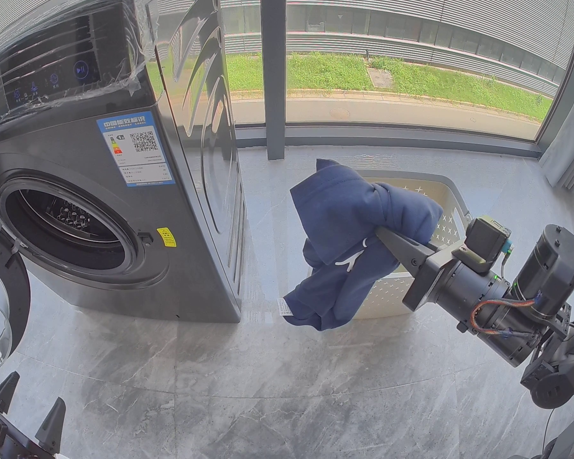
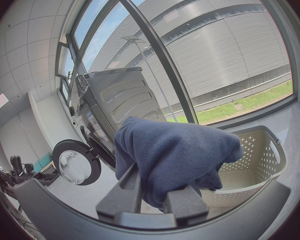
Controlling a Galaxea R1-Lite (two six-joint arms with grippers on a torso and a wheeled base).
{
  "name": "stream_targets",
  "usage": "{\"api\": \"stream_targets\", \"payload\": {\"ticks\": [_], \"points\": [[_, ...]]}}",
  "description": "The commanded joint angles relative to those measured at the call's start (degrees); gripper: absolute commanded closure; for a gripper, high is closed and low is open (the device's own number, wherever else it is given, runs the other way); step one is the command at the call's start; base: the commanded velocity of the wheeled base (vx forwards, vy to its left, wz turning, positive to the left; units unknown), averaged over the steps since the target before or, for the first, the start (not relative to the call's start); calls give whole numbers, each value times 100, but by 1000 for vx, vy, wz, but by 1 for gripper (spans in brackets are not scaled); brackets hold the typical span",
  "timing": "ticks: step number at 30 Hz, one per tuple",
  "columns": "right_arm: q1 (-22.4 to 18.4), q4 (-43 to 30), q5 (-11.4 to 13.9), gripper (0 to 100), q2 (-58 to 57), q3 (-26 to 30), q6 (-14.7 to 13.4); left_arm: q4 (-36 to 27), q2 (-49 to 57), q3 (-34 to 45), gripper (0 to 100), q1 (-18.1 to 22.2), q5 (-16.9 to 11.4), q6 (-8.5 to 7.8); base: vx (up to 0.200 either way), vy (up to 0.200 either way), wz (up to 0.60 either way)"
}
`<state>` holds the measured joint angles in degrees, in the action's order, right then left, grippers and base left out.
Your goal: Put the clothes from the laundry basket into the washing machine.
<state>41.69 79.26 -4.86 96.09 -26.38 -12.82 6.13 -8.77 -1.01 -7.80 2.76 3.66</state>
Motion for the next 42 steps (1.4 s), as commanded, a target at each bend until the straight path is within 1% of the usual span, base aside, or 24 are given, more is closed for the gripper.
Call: {"api": "stream_targets", "payload": {"ticks": [1, 2, 3, 5, 6, 7, 8, 9, 11, 12, 13, 14, 16, 18, 19, 22, 26, 29, 31, 33, 38, 42], "points": [[50, 1, 12, 100, -187, 151, -1, -218, 367, 101, 0, 367, 480, -111, -200, 0, 0], [50, 1, 21, 100, -187, 151, -1, -235, 376, 92, 0, 420, 595, -137, -200, 0, 0], [50, 1, 21, 100, -178, 160, -1, -270, 411, 92, 0, 508, 700, -208, -200, 0, 0], [50, 1, 21, 100, -178, 168, -10, -314, 648, 66, 0, 780, 762, -278, -200, 0, 0], [50, 10, 21, 100, -178, 168, -10, -279, 727, 92, 0, 859, 841, -339, -200, 0, 0], [50, 10, 21, 100, -178, 160, -10, -270, 745, 101, 0, 868, 841, -410, -200, 0, 0], [50, 10, 21, 100, -169, 168, -18, -279, 762, 101, 0, 851, 753, -445, -200, 0, 0], [50, 10, 21, 100, -169, 168, -18, -288, 780, 101, 0, 842, 735, -445, -200, 0, 0], [50, 10, 29, 100, -169, 212, -18, -420, 877, 92, 0, 771, -214, -322, -100, 0, 0], [50, 10, 38, 100, -169, 203, -18, -560, 859, 101, 0, 745, -442, -269, 0, 0, 0], [58, 10, 38, 100, -169, 195, -18, -640, 859, 92, 0, 745, -478, -251, 0, 0, 0], [85, 10, 47, 100, -169, 221, -18, -666, 877, 84, 0, 754, -399, -243, 0, 0, 0], [208, 19, 56, 100, -169, 256, -36, -622, 877, 101, 0, 754, -293, -304, 0, 0, 0], [252, 19, 65, 100, -169, 283, -62, -622, 877, 92, 0, 754, -276, -260, 0, 200, 0], [261, 19, 65, 100, -160, 291, -62, -613, 877, 92, 0, 754, -276, -225, 0, 200, 0], [331, 28, 65, 100, -125, 291, -62, -613, 877, 92, 0, 754, -276, -190, 0, 200, 0], [348, 54, 56, 100, -20, 283, -62, -622, 877, 92, 0, 754, -258, -234, 0, 200, 0], [357, 248, 56, 100, 42, 291, -53, -622, 877, 92, 0, 754, -267, -234, 0, 200, 0], [348, 327, 47, 100, 95, 291, -45, -622, 877, 101, 0, 754, -267, -313, 0, 200, 0], [357, 353, 47, 100, 103, 291, -45, -622, 877, 101, 0, 754, -276, -322, 0, 200, 0], [401, 414, 56, 100, 138, 291, -45, -622, 877, 101, 0, 763, -267, -304, 0, 200, 0], [410, 476, 56, 100, 165, 291, -45, -613, 877, 101, 0, 763, -240, -234, 0, 200, 0]]}}
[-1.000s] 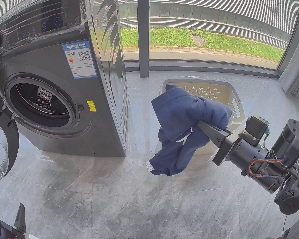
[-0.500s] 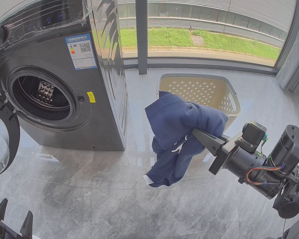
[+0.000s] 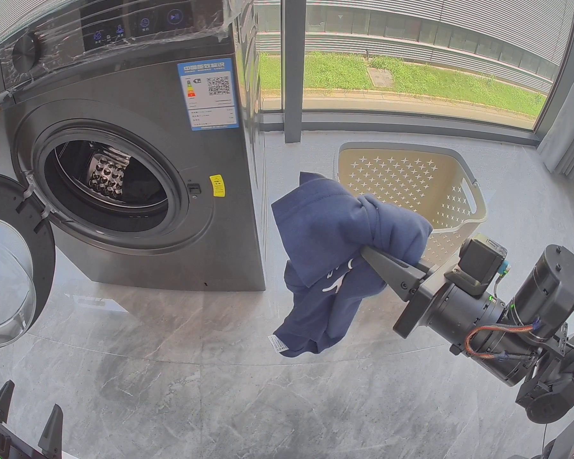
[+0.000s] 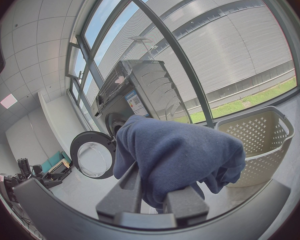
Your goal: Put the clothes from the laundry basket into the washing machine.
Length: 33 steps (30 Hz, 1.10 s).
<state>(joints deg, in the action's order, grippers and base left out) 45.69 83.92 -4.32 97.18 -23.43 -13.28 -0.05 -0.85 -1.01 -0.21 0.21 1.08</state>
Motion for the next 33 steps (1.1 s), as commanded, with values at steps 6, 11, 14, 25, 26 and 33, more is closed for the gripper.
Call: {"api": "stream_targets", "payload": {"ticks": [6, 11, 14, 25, 26, 33], "points": [[10, 10, 1, 100, 46, -4, 9, 5, 85, 101, 0, 12, 23, -47, 0, 200, 0], [19, 19, 1, 100, 55, -4, 18, 5, 85, 101, 0, 3, 14, -21, 0, 200, 0], [19, 19, 1, 100, 46, -4, 18, 5, 85, 101, 0, 3, 14, -3, 0, 200, 0], [19, 19, 1, 100, 55, 5, 18, 5, 85, 101, 0, 3, 32, 41, -55, 36, 0], [19, 19, 1, 100, 55, 5, 18, 5, 77, 101, 0, 3, 32, 41, -200, 0, 0], [19, 19, -8, 100, 64, 5, 18, 5, 85, 101, 0, 3, 32, 32, -143, 0, 0]]}}
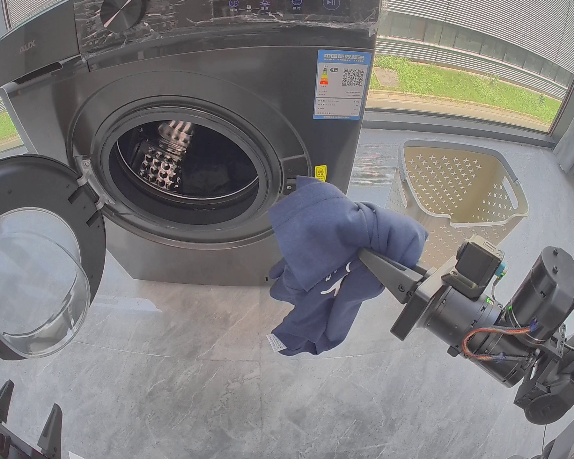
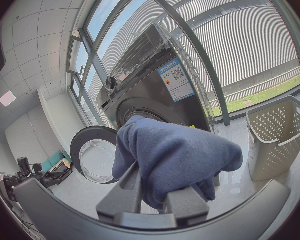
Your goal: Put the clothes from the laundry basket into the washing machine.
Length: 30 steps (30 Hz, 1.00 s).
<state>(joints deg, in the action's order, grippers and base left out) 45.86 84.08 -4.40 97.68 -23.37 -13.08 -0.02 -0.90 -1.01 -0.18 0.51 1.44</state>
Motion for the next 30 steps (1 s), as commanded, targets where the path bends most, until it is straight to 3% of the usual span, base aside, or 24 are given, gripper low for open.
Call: {"api": "stream_targets", "payload": {"ticks": [1, 4, 25, 30], "points": [[2, 3, 1, 100, 14, -1, -2, 2, 90, 101, 0, 1, 2, -3, 0, 0, 0], [-7, 3, -8, 100, 14, -1, -2, 2, 90, 92, 0, 1, -7, 6, 0, 0, 0], [-60, 3, -17, 100, 14, -10, -10, 2, 81, 92, 0, 1, -7, 6, 0, 200, 0], [-60, 3, -17, 100, 14, -1, -10, 2, 90, 92, 0, 1, -7, 14, 0, 0, 0]]}}
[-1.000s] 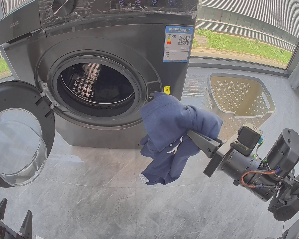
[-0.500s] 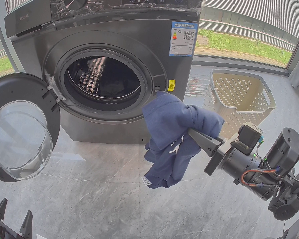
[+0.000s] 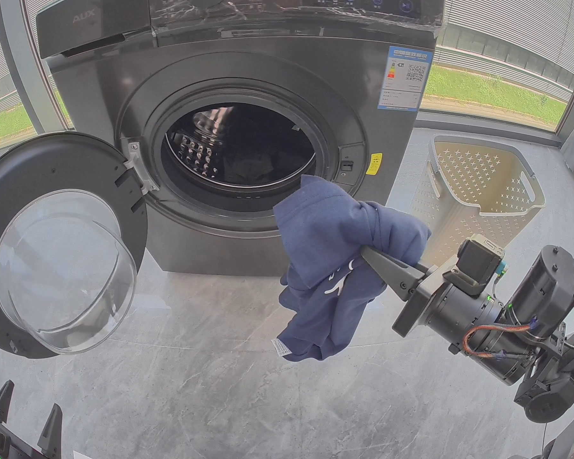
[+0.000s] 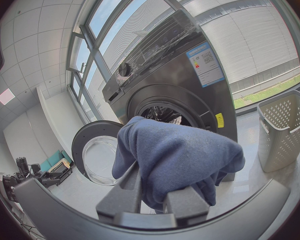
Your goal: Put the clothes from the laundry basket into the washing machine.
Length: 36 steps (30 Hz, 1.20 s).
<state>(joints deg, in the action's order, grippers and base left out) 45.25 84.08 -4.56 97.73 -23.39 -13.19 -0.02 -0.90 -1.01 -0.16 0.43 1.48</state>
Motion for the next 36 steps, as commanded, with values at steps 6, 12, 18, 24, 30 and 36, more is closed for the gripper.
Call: {"api": "stream_targets", "payload": {"ticks": [6, 12, 18, 24, 30, 36], "points": [[1, -6, -1, 100, 9, 1, -8, 2, 81, 92, 0, -11, 1, 11, 0, 0, 0], [1, -6, -1, 100, 27, 28, -8, 2, 90, 92, 0, -11, 1, 11, 0, 0, 0], [-8, -6, -1, 100, 71, 28, -17, -6, 90, 92, 0, -11, -8, 11, 0, 0, 0], [1, 3, -1, 100, 71, 37, -17, -6, 81, 92, 0, -11, -8, 19, 0, 167, 0], [1, 3, 8, 100, 194, 28, -26, 2, 81, 92, 0, -11, -25, 19, 0, 133, 0], [107, 118, -19, 100, 431, 1, -8, 2, 90, 92, 0, -11, -16, 2, 0, 0, 0]]}}
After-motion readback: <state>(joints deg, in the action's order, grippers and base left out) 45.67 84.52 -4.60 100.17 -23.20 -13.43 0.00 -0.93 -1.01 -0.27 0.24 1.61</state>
